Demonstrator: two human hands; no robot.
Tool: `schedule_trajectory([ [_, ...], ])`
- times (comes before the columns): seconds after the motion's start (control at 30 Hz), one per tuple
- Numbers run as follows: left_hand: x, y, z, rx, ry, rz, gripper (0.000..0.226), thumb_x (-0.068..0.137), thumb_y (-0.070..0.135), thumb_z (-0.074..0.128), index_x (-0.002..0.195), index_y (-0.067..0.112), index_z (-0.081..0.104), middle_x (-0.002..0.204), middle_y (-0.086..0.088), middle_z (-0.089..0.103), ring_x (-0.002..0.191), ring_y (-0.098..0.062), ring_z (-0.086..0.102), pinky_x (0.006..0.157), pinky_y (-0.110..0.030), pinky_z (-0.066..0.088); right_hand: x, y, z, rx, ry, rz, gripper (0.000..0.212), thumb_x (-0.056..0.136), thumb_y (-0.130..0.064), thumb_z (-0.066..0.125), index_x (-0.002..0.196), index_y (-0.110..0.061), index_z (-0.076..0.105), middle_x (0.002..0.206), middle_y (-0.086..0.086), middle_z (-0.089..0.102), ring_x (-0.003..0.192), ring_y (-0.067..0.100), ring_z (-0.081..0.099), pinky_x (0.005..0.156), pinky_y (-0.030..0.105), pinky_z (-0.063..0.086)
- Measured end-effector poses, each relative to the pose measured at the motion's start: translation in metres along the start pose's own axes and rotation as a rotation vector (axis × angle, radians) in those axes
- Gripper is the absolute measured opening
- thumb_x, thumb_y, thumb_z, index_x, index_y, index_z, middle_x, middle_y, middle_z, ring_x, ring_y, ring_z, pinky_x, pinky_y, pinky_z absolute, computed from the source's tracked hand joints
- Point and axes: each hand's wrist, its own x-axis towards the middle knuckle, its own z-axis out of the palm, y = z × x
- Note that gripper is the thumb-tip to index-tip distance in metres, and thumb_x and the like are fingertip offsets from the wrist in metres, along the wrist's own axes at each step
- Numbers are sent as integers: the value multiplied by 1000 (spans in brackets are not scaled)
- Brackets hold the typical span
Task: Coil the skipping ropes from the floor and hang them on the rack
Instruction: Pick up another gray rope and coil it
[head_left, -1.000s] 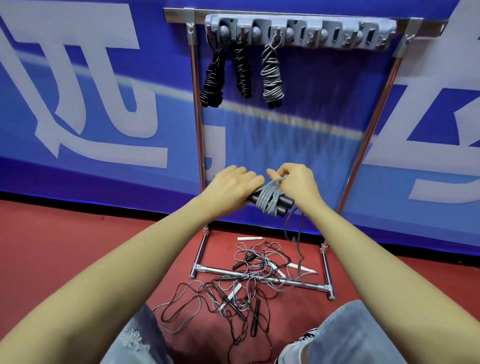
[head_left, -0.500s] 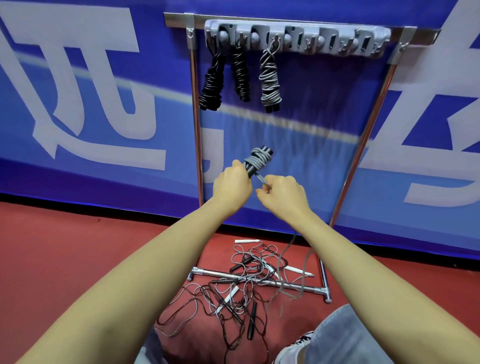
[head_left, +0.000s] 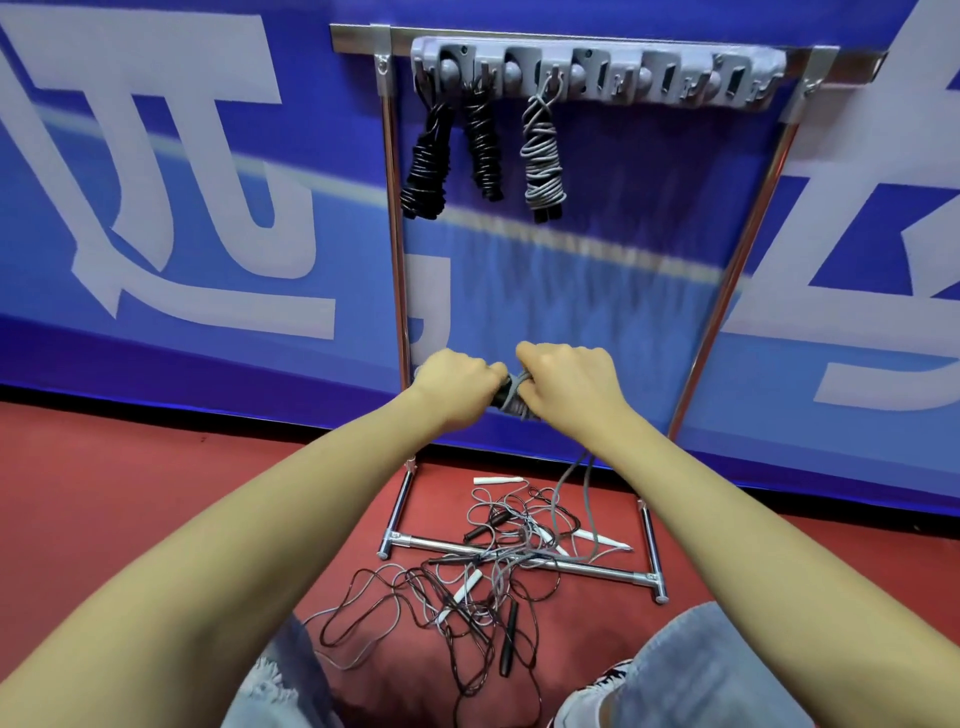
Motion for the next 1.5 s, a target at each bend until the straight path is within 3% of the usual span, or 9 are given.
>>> schedule_trajectory([
  [0.23,-7,5,-3,37,42,152,22,89,8,39,109,7,47,91,-11,64,80,-34,61,45,-30,16,9,8,5,306,-61,216,8,90,-21,52,85,-16,48,86,7,56,78,31,50,64,31,35],
  [0.4,-15,-5,11,-167,417,289,49,39,5,79,71,9,43,38,-3,44,25,-25,39,42,-12,7,17,16,14,566,-135,321,19,85,-30,67,73,-19,58,79,1,59,76,23,55,66,30,43],
  [0.5,-16,-7,5,-338,639,320,28,62,13,56,84,16,39,41,-3,47,28,-26,41,40,-15,18,21,17,21,688,-105,348,37,85,-29,65,54,-17,47,59,2,46,63,25,43,59,33,41],
  [0.57,-16,-5,1,-535,743,159,15,72,17,50,83,8,48,49,-10,53,38,-32,49,42,-21,26,22,19,25,686,-81,343,40,87,-23,60,52,-16,41,55,3,40,61,27,36,56,33,36],
  [0.7,-10,-2,-22,-1091,581,-315,27,86,18,58,105,10,40,68,-17,58,59,-39,51,51,-38,40,15,18,23,654,-17,314,38,98,-28,47,70,-3,52,67,16,55,68,39,51,60,39,44],
  [0.83,6,3,-28,-1234,494,-536,23,87,12,51,101,13,32,68,-3,50,60,-33,49,52,-38,40,9,10,14,416,22,257,31,97,-31,45,75,-10,44,70,12,51,74,41,51,60,35,36],
  [1.17,14,11,2,-925,229,-681,24,92,10,48,110,3,35,97,-18,59,85,-39,57,61,-39,38,3,-5,3,273,-106,110,14,84,-16,49,71,-10,48,64,4,41,71,33,45,58,31,31],
  [1.33,10,1,6,-339,38,-414,21,89,1,43,110,3,48,104,-13,62,93,-34,62,65,-35,38,-2,-8,-5,71,-25,-76,16,94,-19,45,99,-13,59,97,6,59,88,31,59,58,29,29],
  [1.5,4,-3,9,-62,-32,-141,20,88,4,44,105,7,54,94,-7,62,86,-29,64,60,-31,37,-3,-16,0,14,-33,-107,26,92,-4,43,114,-11,54,120,5,44,69,28,47,48,30,20],
])
